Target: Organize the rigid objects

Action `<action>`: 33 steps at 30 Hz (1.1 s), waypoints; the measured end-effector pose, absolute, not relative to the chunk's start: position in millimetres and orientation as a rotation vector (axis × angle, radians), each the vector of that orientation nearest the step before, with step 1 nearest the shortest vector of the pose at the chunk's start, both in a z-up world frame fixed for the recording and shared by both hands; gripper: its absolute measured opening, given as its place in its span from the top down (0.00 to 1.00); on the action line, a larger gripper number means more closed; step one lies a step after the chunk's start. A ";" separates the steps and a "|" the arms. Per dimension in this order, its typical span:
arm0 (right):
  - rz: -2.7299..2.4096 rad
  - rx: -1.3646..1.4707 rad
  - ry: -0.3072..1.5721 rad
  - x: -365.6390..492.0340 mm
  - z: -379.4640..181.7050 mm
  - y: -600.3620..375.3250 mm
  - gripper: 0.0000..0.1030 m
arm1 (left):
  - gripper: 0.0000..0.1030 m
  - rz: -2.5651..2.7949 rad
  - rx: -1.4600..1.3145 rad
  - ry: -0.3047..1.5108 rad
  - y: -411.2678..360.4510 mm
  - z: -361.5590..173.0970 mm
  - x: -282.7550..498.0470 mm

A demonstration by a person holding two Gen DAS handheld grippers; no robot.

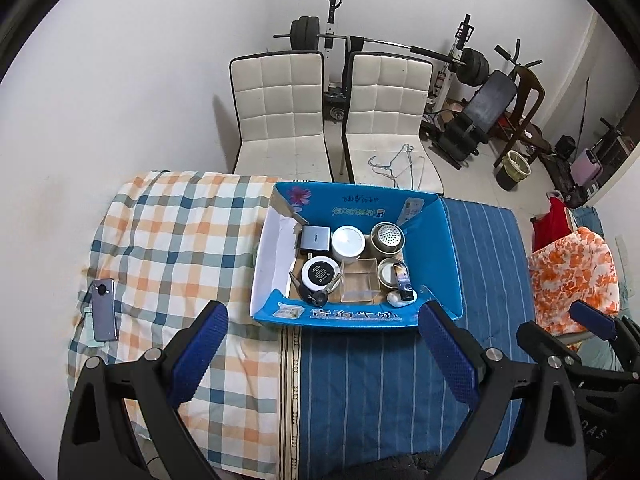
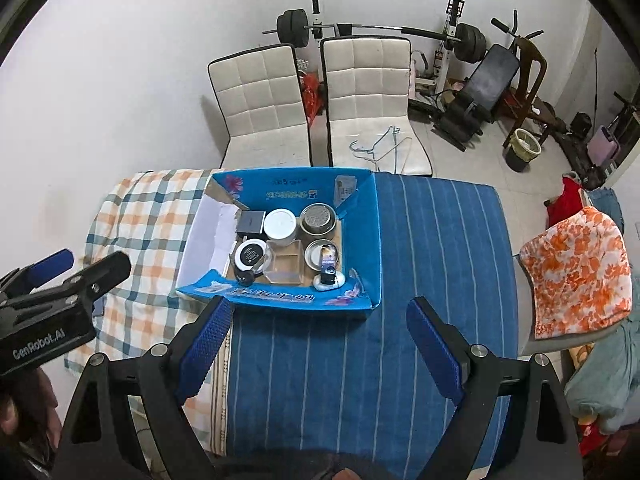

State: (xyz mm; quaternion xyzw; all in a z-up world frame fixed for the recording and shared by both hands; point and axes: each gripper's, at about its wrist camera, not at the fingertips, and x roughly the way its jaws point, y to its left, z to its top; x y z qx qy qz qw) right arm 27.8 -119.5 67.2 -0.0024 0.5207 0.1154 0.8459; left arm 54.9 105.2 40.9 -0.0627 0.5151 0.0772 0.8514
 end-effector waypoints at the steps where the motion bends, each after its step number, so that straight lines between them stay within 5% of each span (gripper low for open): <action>1: 0.232 -0.014 1.091 28.0 67.7 -119.9 0.11 | 0.05 0.163 -0.132 1.085 105.1 40.1 53.9; 33: 0.165 -0.036 1.044 33.4 71.6 -125.0 0.11 | 0.05 0.176 -0.116 1.096 106.5 33.2 48.0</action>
